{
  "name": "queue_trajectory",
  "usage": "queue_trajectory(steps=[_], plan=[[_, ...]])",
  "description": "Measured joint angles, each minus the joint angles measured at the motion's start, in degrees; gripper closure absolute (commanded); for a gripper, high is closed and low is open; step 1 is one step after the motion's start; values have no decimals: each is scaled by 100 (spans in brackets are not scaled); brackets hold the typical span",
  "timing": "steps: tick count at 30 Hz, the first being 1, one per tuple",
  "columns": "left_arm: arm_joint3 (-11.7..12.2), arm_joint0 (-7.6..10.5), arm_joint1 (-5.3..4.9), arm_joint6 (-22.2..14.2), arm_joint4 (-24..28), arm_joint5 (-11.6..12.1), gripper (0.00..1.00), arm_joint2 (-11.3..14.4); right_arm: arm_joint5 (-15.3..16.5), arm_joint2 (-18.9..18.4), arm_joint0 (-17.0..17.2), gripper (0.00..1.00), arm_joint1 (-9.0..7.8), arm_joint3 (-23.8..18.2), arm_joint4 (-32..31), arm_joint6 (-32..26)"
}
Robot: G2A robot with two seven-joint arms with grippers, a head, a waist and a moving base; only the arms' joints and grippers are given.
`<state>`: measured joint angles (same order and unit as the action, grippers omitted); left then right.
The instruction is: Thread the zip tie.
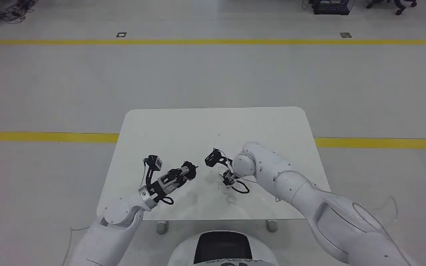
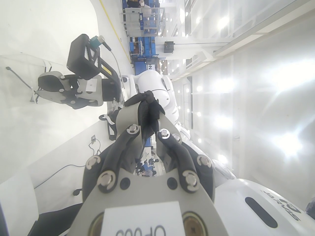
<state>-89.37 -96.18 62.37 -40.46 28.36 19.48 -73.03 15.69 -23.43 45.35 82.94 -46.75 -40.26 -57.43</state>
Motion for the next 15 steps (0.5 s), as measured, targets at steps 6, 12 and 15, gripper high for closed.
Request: queue_trajectory(steps=[6,12,15], plan=[[0,0,0,0,0,0,100,0,-65,114,-47,84,172,293,-97,48],[0,0,0,0,0,0,100,0,-58,176,-96,84,313,519,-191,146],[0,0,0,0,0,0,100,0,-44,188,-118,84,373,627,-221,201]])
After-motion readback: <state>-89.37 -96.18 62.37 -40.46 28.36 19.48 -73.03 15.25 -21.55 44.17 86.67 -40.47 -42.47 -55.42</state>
